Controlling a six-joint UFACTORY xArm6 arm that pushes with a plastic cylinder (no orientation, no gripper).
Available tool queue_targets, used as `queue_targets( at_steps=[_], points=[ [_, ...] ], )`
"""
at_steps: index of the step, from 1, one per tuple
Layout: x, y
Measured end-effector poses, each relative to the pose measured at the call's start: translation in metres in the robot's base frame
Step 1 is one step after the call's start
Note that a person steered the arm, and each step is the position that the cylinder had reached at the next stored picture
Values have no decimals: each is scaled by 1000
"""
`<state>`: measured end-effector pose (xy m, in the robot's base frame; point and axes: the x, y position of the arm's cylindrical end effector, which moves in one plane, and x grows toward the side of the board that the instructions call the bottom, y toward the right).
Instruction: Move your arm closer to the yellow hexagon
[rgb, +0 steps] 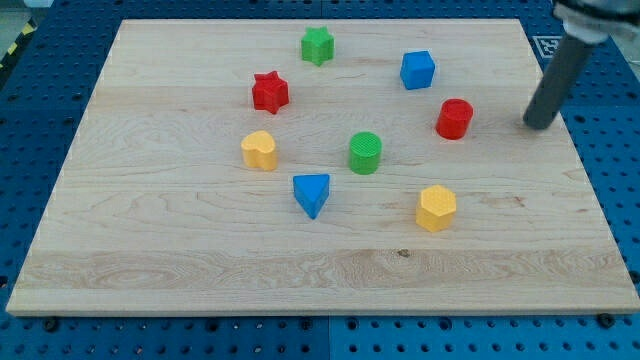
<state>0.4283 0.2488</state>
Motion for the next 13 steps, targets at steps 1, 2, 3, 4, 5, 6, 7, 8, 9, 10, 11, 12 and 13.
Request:
queue_targets(
  at_steps=[1,2,3,4,5,6,7,8,9,10,11,12,13],
  points=[
    [49,-32],
    [106,-32],
    [173,-70],
    [188,-125],
    [161,-154],
    [153,-158],
    [139,-179],
    [112,-195],
    [111,-195],
    [98,-191],
    [84,-191],
    [74,-190],
    [82,-187]
  ],
)
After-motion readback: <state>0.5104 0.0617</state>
